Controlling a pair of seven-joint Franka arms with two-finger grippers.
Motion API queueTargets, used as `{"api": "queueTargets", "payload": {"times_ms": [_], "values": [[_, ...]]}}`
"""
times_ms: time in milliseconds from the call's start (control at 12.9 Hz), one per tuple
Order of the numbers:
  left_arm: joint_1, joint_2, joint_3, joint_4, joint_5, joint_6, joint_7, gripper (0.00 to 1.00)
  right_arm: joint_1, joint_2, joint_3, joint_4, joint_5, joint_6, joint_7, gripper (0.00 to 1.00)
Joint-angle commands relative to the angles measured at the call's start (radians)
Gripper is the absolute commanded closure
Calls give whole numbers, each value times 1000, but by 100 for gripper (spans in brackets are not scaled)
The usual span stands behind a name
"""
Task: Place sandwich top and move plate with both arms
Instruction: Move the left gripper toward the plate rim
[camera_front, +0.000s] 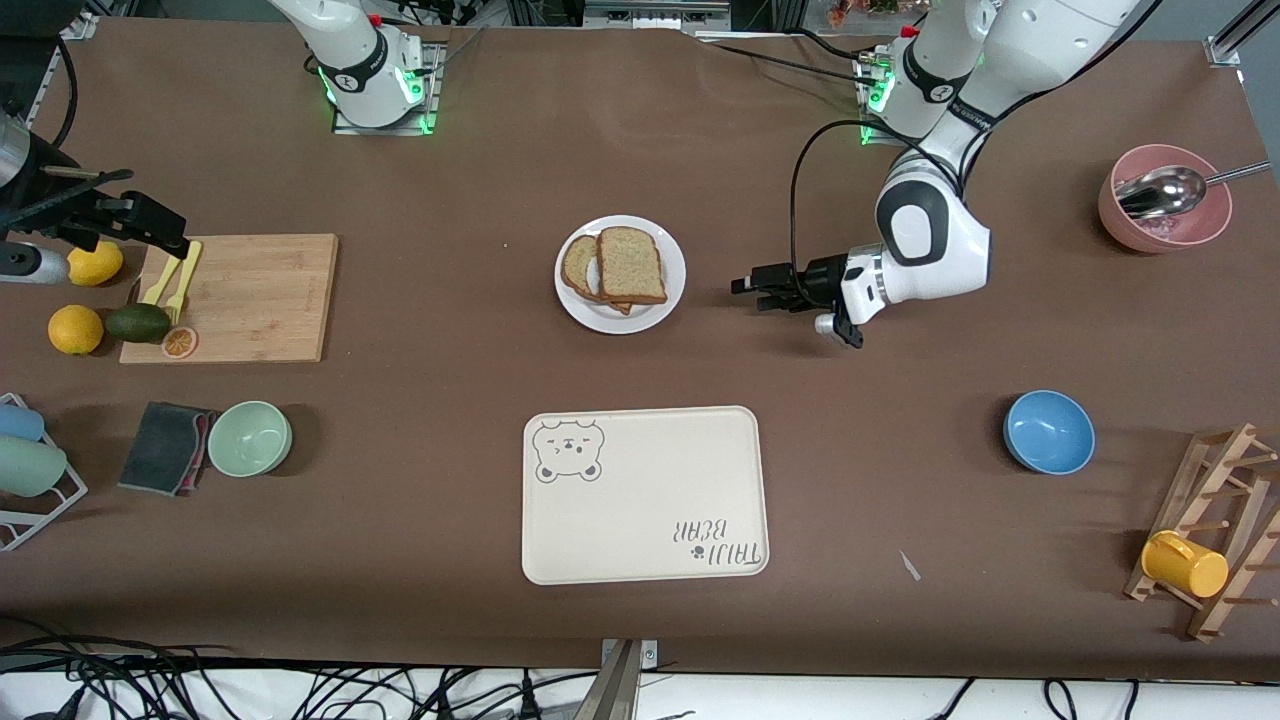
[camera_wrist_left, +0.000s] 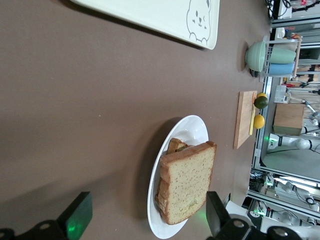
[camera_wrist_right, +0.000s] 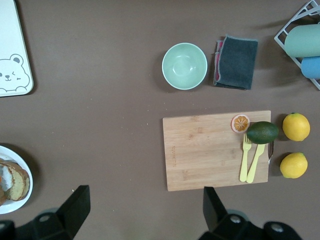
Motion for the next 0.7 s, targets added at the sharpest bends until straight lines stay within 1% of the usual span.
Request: {"api": "queueTargets", "payload": {"times_ms": [0, 155, 311, 466, 544, 622], "values": [[0, 42, -29, 4, -86, 4, 92, 0, -4, -10, -4, 12, 1, -10, -7, 0], [-2, 62, -53, 4, -97, 5, 93, 0, -4, -11, -5, 15, 2, -8, -3, 0], [-29, 66, -61, 2, -144, 8, 105, 0, -4, -11, 4, 15, -2, -7, -3, 0], [-80, 83, -61, 1, -271, 16, 186, 0, -5, -11, -17, 15, 5, -11, -5, 0], [-101, 97, -61, -5, -345, 22, 263, 1, -5, -11, -49, 15, 11, -11, -10, 0], [-112, 121, -61, -6, -400, 39, 338, 2, -5, -13, -62, 18, 16, -13, -13, 0]]}}
